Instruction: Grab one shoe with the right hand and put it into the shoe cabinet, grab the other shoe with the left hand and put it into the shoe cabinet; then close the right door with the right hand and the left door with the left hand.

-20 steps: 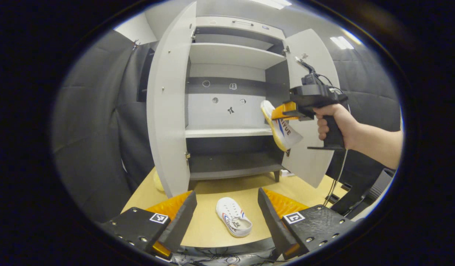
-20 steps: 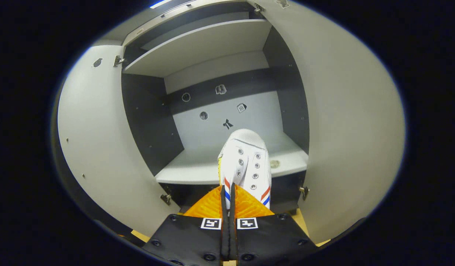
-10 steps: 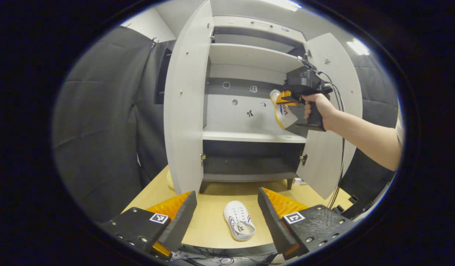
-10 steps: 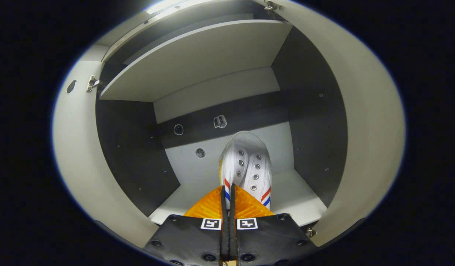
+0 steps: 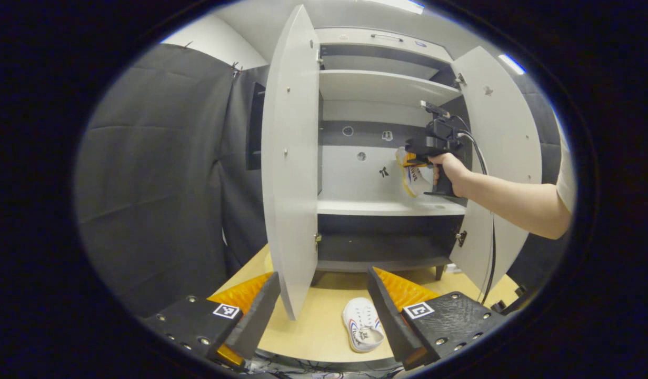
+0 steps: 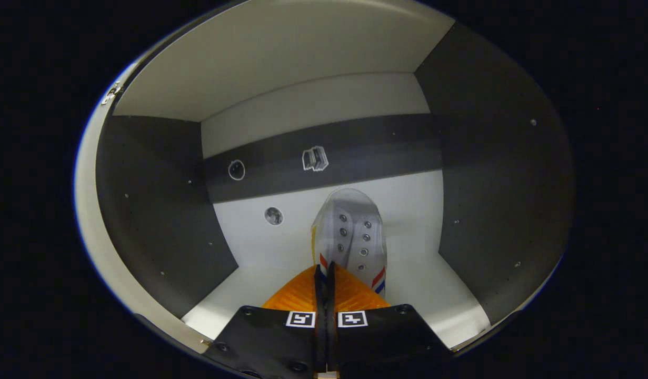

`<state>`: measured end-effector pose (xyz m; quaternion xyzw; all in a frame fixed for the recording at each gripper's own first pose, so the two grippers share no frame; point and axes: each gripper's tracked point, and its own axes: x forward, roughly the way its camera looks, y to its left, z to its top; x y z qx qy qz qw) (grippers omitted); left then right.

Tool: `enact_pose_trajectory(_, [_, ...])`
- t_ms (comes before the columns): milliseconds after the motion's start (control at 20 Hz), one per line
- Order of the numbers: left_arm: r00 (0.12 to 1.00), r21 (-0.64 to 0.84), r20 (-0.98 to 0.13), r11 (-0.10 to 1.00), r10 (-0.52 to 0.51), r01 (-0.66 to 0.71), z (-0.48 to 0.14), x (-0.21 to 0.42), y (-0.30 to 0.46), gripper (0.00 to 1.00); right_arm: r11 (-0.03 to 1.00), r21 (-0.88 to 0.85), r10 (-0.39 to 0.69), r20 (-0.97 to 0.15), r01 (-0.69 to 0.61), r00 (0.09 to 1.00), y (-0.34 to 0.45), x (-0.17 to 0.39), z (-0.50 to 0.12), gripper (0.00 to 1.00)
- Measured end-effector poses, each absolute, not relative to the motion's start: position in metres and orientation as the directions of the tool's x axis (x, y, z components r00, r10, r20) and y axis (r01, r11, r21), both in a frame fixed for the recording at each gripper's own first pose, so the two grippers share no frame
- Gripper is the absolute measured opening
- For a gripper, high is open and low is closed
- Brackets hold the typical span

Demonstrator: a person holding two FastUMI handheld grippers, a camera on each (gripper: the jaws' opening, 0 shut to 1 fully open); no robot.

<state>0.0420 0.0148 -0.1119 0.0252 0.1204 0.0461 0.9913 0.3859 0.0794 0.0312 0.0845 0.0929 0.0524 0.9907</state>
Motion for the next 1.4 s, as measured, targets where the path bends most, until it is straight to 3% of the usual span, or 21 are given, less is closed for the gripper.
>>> enact_pose_trajectory(500, [0.963,0.054,-0.245,0.994,0.110,-0.100,-0.116,0.052,0.000,0.96,0.977,0.203,0.118,-0.267,-0.064,0.956,0.081,0.409,-0.010,0.03])
enact_pose_trajectory(550, [0.961,0.051,-0.254,0.994,0.111,-0.101,-0.118,0.054,0.000,0.96,0.975,0.210,0.122,-0.248,-0.070,0.961,0.081,0.410,-0.004,0.08])
enact_pose_trajectory(650, [0.958,0.023,-0.266,0.994,0.111,-0.109,-0.121,0.055,0.000,0.96,0.970,0.232,0.114,-0.178,-0.071,0.977,0.075,0.413,0.017,0.03])
enact_pose_trajectory(700, [0.958,0.010,-0.267,0.994,0.107,-0.108,-0.124,0.055,-0.001,0.96,0.966,0.246,0.114,-0.157,-0.073,0.981,0.075,0.410,0.024,0.08])
enact_pose_trajectory(850, [0.957,0.000,-0.276,0.996,0.089,-0.093,-0.131,0.053,-0.002,0.97,0.976,0.209,0.085,-0.148,-0.053,0.985,0.064,0.388,0.028,1.00])
enact_pose_trajectory(1150, [0.943,-0.011,-0.333,1.000,0.018,-0.023,-0.162,0.045,-0.006,0.97,0.999,0.051,0.025,-0.115,-0.019,0.993,0.048,0.323,0.013,0.98])
enact_pose_trajectory(1400, [0.903,-0.076,-0.415,0.994,-0.108,0.084,-0.206,0.046,-0.013,0.94,0.990,0.140,0.031,-0.101,-0.017,0.994,0.044,0.245,-0.003,0.98])
